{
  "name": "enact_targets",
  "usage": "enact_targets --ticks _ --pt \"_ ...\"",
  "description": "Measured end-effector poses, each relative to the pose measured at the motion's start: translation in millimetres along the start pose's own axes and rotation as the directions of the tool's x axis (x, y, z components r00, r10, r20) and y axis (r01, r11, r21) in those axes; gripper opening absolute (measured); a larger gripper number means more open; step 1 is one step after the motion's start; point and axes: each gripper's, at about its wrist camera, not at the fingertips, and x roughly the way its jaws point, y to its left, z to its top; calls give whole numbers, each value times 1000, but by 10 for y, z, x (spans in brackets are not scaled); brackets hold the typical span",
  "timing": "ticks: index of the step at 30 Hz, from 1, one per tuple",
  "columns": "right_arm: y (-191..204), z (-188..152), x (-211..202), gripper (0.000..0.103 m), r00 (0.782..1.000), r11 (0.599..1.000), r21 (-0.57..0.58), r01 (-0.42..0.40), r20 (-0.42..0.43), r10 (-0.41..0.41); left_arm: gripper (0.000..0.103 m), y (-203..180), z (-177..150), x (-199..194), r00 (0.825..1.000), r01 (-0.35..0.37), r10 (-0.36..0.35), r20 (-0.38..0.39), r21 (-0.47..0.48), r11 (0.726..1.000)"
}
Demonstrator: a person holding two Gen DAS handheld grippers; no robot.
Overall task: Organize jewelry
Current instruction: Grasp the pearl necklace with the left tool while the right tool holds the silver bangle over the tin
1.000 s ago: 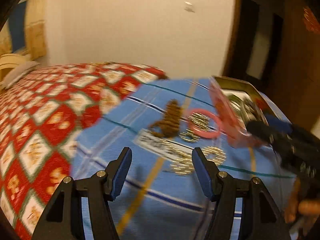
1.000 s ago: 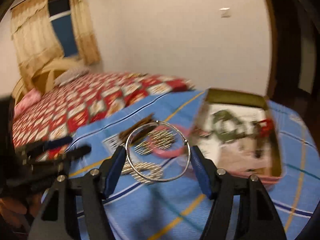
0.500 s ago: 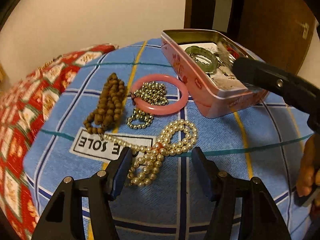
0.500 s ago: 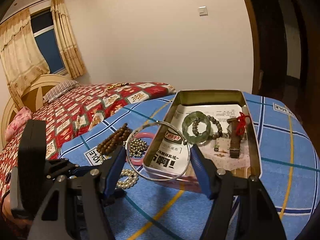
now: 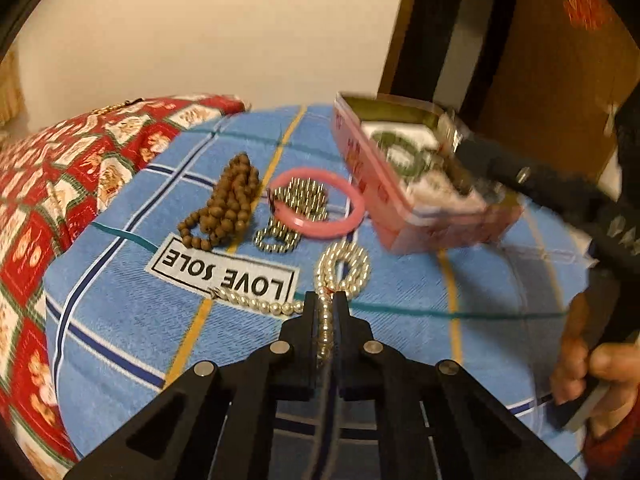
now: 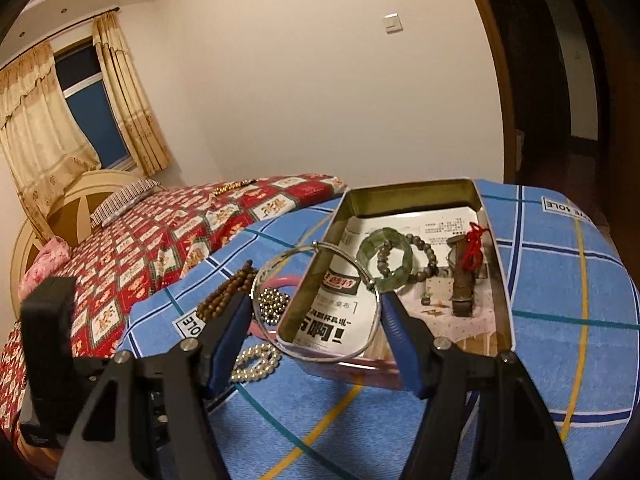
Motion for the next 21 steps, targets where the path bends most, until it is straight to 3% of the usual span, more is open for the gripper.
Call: enact_targets --ticks 3,7,10,13,14,15,19,21 --pt "-15 18 -31 69 1000 1000 12 -5 19 5 6 4 17 -81 998 24 -22 53 -46 999" --pt "-19 20 -31 69 1000 1000 9 10 22 -10 6 -129 11 -15 999 -48 47 12 70 996" --pt "-36 19 1 69 1000 1000 18 12 9 -12 7 -159 8 57 998 -60 63 -24 103 993" --pt "-33 15 5 69 1000 1000 17 14 6 -14 28 -130 27 124 997 -61 67 -48 116 991" --pt "-38 15 10 69 1000 1000 17 13 4 -14 44 -130 33 149 996 -61 68 -56 122 991" --pt "-37 14 16 69 1000 1000 19 13 3 -13 54 -128 50 177 995 -65 74 -63 130 989" --pt "-55 16 28 69 1000 1000 25 14 -1 -14 59 -103 62 298 991 -46 61 -117 129 991" --pt "-66 16 23 69 1000 1000 28 14 1 -14 54 -130 64 311 990 -53 70 -119 142 988"
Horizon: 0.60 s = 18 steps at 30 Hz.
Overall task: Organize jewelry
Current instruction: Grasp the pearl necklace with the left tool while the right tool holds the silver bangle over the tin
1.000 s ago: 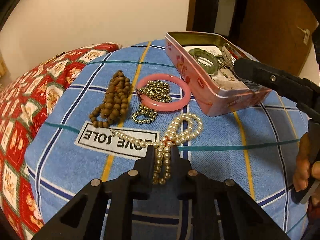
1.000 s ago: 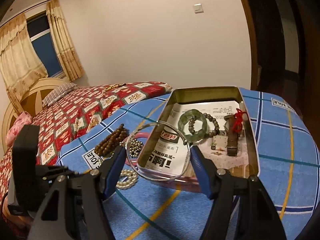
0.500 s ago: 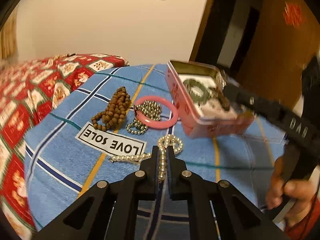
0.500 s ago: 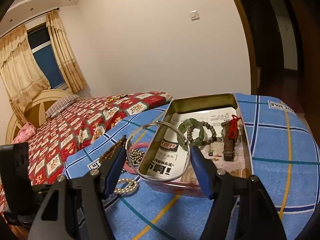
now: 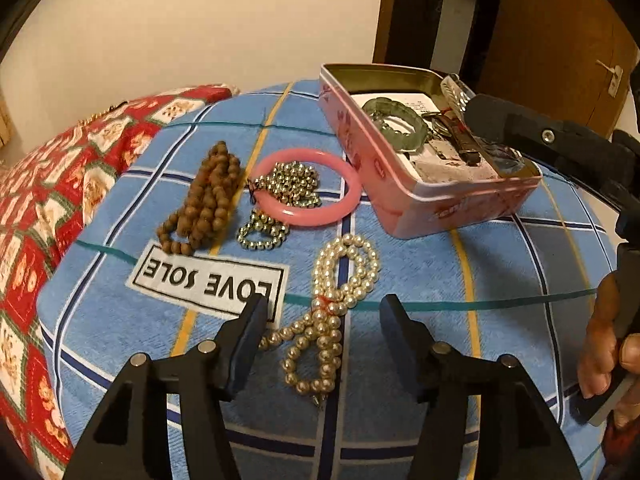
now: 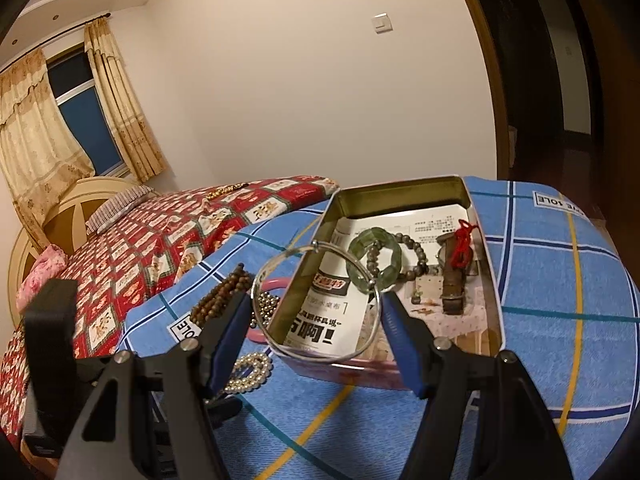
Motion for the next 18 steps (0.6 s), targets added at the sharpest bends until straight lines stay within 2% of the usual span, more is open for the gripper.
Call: enact_targets --ticks 1,3,7,10,14,18 --pt "-5 2 -3 69 1000 1000 1 0 1 0 48 -23 -1 3 1000 -6 6 0 15 1000" --pt "-19 6 0 69 1000 1000 4 -1 2 1 13 -43 5 -11 1000 -7 7 5 22 1000" --pt "-27 8 -16 69 1000 1000 6 -3 8 3 12 20 -12 -36 999 30 -29 22 -46 999" --pt "-34 16 -50 69 1000 1000 7 -1 24 1 12 38 -27 -173 995 46 -39 91 -79 996" --pt "-60 39 -71 69 999 1000 22 -3 37 2 12 79 -63 -372 978 100 -69 195 -158 982" --pt "-68 49 -87 69 999 1000 23 3 49 -4 12 32 -39 -525 963 93 -49 265 -156 983"
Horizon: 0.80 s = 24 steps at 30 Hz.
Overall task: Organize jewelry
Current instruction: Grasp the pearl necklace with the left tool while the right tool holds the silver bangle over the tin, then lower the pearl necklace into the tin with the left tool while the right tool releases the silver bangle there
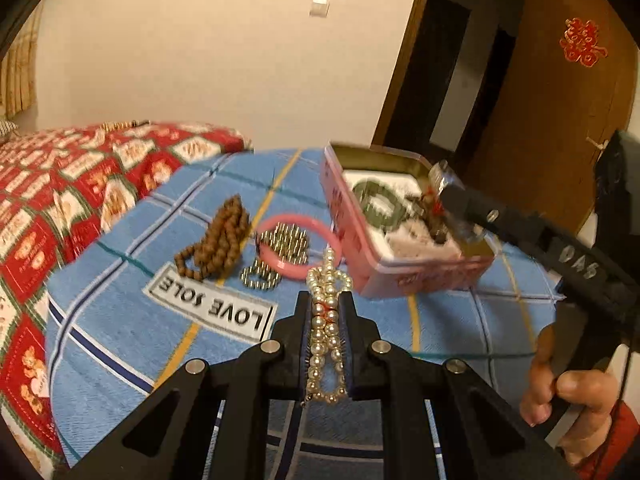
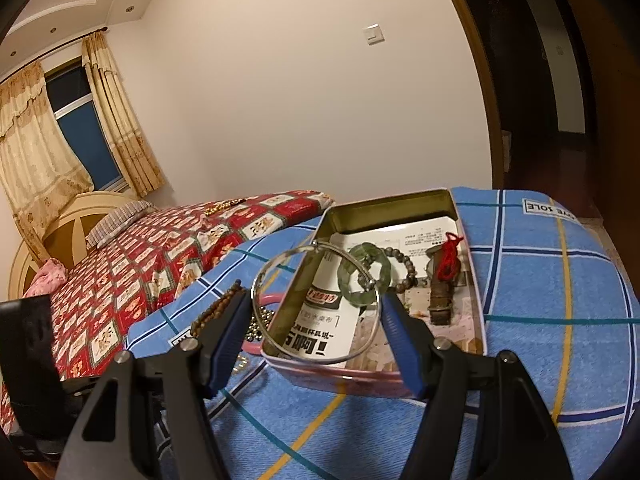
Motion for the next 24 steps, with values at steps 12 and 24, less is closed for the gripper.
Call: enact_targets --ticks 12,24 --pt "-130 184 -88 69 996 999 -9 45 74 -44 12 -282 537 -28 977 72 -66 202 -20 997" --pt "-525 579 308 69 989 991 4 132 64 -132 12 -501 827 832 979 104 -83 187 -109 989"
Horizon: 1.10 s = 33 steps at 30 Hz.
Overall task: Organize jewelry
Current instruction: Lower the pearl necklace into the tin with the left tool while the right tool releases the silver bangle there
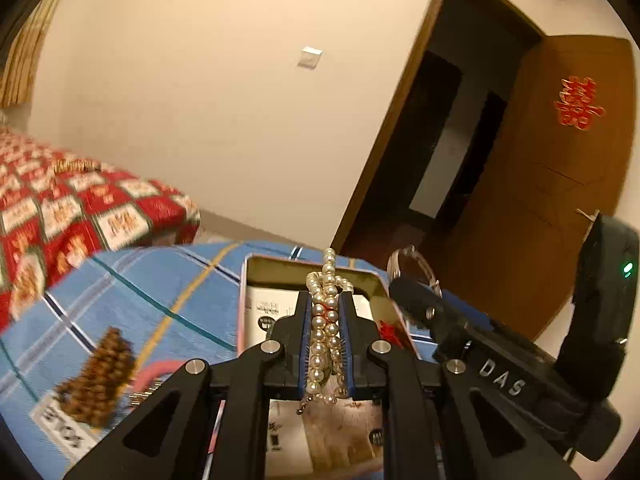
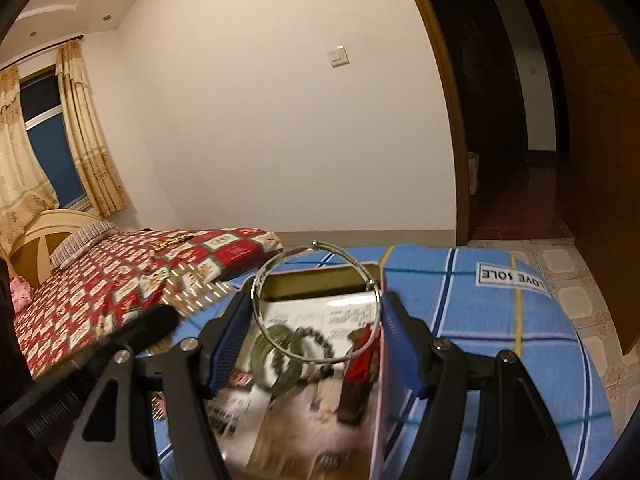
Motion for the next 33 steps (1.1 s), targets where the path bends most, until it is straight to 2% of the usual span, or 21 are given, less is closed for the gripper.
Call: enact_targets --ticks 3,11,14,21,22,23,24,26,27,29,31,33 --pt "-32 59 190 69 1000 1000 14 13 -22 -13 12 33 -39 189 999 -26 24 -44 -43 999" --pt "-100 114 408 69 998 999 37 12 -65 -9 12 -76 -195 391 990 -89 92 -107 27 996" --pt "-96 88 443 69 994 1000 19 15 -105 -13 12 -138 -226 423 986 -112 120 -113 70 991" --pt "-54 58 493 70 989 1000 -16 8 -151 -11 14 -117 -226 403 984 -133 138 -110 55 990" --pt "-61 52 490 70 988 1000 -13 4 -155 -6 17 -122 -229 408 983 -139 145 -112 60 988" --pt "-66 57 485 70 988 1000 -8 2 -152 -3 28 -125 -231 413 982 -144 151 -114 65 987" --pt "-77 59 467 71 990 1000 -2 -1 -141 1 45 -138 -236 410 981 -149 156 -115 69 986" --pt "-88 57 451 74 991 1000 3 -5 -135 5 62 -156 -233 364 983 -155 161 -90 72 985" --pt "-96 55 437 75 991 1000 5 -10 -131 10 67 -168 -227 331 984 -158 163 -73 73 985" --pt "-94 54 412 77 993 1000 6 -15 -120 16 69 -185 -212 288 982 -179 183 -47 86 980" --pt "-92 51 368 78 995 1000 3 -12 -103 12 70 -179 -208 284 978 -200 205 -46 93 975" --pt "-81 56 344 78 996 1000 4 -10 -87 10 70 -179 -213 282 979 -191 196 -55 84 978"
